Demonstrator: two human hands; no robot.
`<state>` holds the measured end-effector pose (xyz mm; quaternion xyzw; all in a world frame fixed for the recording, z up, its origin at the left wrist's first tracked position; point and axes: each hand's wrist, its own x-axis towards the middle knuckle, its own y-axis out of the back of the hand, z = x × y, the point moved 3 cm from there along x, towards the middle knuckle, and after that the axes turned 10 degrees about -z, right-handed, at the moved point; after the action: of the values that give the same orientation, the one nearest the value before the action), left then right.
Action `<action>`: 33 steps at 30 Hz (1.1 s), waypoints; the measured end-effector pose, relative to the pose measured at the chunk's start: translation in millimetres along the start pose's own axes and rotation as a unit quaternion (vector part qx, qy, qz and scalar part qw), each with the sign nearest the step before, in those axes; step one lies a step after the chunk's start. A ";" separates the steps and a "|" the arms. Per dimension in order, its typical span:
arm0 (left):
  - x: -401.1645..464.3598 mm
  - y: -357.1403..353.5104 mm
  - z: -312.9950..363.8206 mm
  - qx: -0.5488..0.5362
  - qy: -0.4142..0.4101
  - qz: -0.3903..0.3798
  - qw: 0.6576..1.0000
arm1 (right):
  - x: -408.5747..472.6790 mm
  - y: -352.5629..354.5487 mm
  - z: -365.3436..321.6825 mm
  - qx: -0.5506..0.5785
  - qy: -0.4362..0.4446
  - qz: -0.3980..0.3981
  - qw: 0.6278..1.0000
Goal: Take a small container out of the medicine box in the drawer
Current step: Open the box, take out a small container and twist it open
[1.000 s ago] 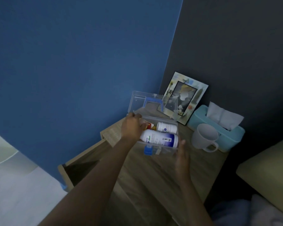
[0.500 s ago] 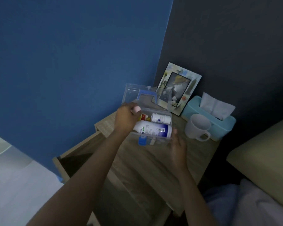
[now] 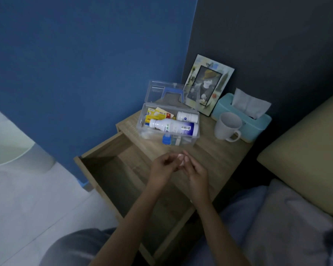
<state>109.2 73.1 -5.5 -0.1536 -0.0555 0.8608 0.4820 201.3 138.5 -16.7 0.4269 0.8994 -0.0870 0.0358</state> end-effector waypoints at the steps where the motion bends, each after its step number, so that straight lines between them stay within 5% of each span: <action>1: -3.7 -2.6 -1.5 -0.004 0.001 -0.004 1.000 | -3.4 1.1 0.7 -0.003 -0.004 0.004 1.000; 10: -20.6 -25.4 0.3 0.269 -0.040 0.075 0.959 | -28.8 -7.9 -8.9 -0.099 0.051 0.019 0.994; 19: -19.4 -24.3 7.9 0.138 -0.048 0.020 0.989 | -20.0 -0.7 -10.1 -0.032 0.037 0.066 0.997; 33: -14.1 -18.7 15.7 0.182 -0.012 0.028 0.983 | -19.4 -6.8 -15.7 -0.013 0.050 0.067 0.996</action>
<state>126.3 71.9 16.9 -0.0549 0.1008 0.8717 0.4765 208.4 122.4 2.2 0.4898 0.8704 -0.0512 0.0021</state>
